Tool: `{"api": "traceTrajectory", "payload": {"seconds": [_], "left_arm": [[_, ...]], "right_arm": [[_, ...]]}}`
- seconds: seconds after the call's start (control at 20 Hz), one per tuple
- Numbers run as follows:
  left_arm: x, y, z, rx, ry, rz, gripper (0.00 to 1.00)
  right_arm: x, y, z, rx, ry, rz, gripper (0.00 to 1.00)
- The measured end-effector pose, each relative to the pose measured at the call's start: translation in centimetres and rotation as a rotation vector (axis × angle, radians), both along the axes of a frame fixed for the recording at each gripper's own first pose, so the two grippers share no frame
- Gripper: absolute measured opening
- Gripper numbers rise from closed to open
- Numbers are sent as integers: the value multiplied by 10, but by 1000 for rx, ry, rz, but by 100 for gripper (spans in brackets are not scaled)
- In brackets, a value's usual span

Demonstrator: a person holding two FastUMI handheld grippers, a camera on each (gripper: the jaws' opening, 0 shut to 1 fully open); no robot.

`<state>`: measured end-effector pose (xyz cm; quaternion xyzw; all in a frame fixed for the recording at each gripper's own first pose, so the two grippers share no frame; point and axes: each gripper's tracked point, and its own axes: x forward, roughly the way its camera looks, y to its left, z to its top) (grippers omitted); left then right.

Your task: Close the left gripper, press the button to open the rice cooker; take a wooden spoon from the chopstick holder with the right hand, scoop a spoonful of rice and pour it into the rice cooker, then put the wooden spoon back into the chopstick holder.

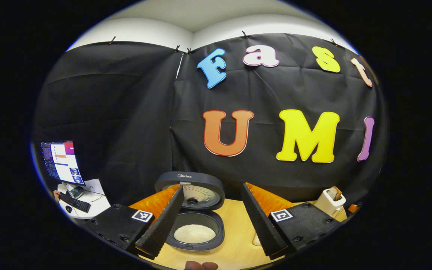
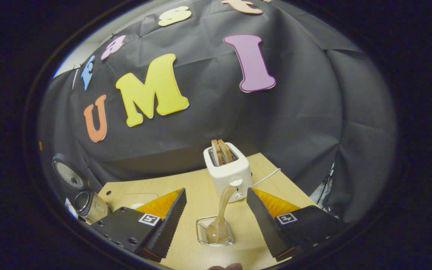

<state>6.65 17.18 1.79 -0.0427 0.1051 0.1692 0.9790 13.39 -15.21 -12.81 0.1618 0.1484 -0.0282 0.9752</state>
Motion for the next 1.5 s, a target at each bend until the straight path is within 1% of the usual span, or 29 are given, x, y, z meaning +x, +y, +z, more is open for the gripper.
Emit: {"api": "traceTrajectory", "payload": {"seconds": [0.2,0.25,0.3,0.45,0.5,0.55,0.6,0.65,0.7,0.75,0.85,1.0,1.05,1.1,1.15,1.25,1.4,1.45,1.5], "left_arm": [[17,42,12,-37,15,36,98],[21,51,15,-42,19,41,98],[26,59,18,-41,25,44,98],[44,84,26,-29,44,39,98],[51,90,26,-36,48,39,98],[57,94,26,-50,50,33,100],[64,99,23,-57,62,37,98],[70,104,18,-60,83,32,98],[76,108,12,-61,107,22,98],[77,117,3,-59,131,12,98],[92,122,-11,-70,186,0,98],[106,140,-32,-79,269,26,99],[110,139,-38,-80,292,24,99],[114,139,-43,-76,316,19,99],[116,139,-49,-75,337,12,98],[121,133,-58,-90,364,0,98],[119,133,-69,-123,396,13,98],[116,134,-73,-129,411,19,98],[114,136,-76,-129,425,25,100]], "right_arm": [[-16,-11,24,-25,-31,-15,96],[-20,-14,30,-28,-40,-23,92],[-24,-17,35,-30,-48,-31,96],[-31,-23,47,-33,-64,-53,96],[-34,-24,50,-33,-67,-60,96],[-38,-25,51,-37,-65,-68,96],[-43,-28,53,-43,-67,-83,96],[-45,-30,54,-45,-69,-91,96],[-50,-32,54,-47,-68,-100,99],[-54,-35,53,-50,-65,-109,96],[-61,-39,53,-49,-62,-131,96],[-72,-47,53,-57,-59,-162,96],[-75,-49,53,-60,-58,-173,96],[-79,-51,52,-63,-57,-184,99],[-83,-52,52,-63,-54,-193,96],[-90,-55,51,-62,-51,-208,96],[-94,-60,50,-60,-51,-223,96],[-95,-59,51,-58,-53,-222,93],[-96,-57,52,-60,-54,-220,99]]}}
